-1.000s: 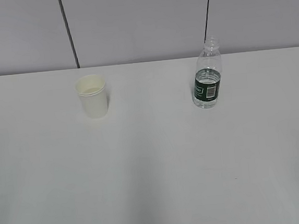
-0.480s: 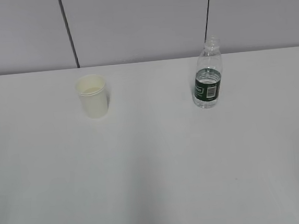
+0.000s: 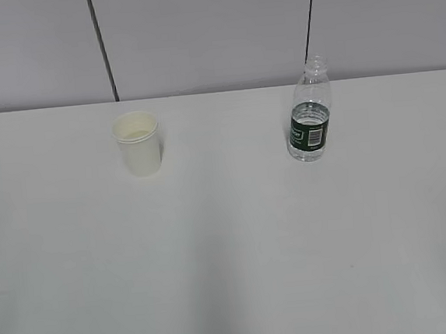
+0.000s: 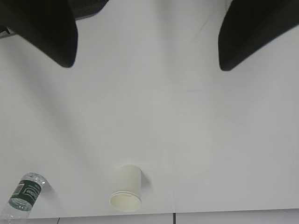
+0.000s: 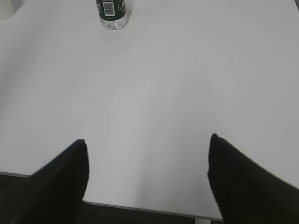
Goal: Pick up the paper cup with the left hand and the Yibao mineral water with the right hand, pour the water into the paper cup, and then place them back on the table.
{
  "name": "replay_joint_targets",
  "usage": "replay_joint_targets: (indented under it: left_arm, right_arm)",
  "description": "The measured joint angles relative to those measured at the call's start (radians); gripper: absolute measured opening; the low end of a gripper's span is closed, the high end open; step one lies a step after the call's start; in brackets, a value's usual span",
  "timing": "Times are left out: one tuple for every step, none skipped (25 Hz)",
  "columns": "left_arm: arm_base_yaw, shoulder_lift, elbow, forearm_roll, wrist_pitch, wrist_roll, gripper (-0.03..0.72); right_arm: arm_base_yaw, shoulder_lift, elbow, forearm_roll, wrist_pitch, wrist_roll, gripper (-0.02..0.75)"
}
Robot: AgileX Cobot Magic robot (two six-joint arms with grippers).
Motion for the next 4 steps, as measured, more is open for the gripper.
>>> replay_joint_targets:
  left_arm:
    - [0.0,0.0,0.0,0.0,0.0,0.0,0.559]
    - [0.0,0.0,0.0,-0.001,0.0,0.0,0.559]
    - [0.0,0.0,0.0,-0.002,0.0,0.0,0.559]
    - [0.0,0.0,0.0,-0.002,0.0,0.0,0.559]
  right_arm:
    - [0.0,0.0,0.0,0.0,0.0,0.0,0.586]
    - [0.0,0.0,0.0,0.0,0.0,0.0,0.586]
    - [0.0,0.0,0.0,0.0,0.0,0.0,0.586]
    - [0.0,0.0,0.0,0.0,0.0,0.0,0.586]
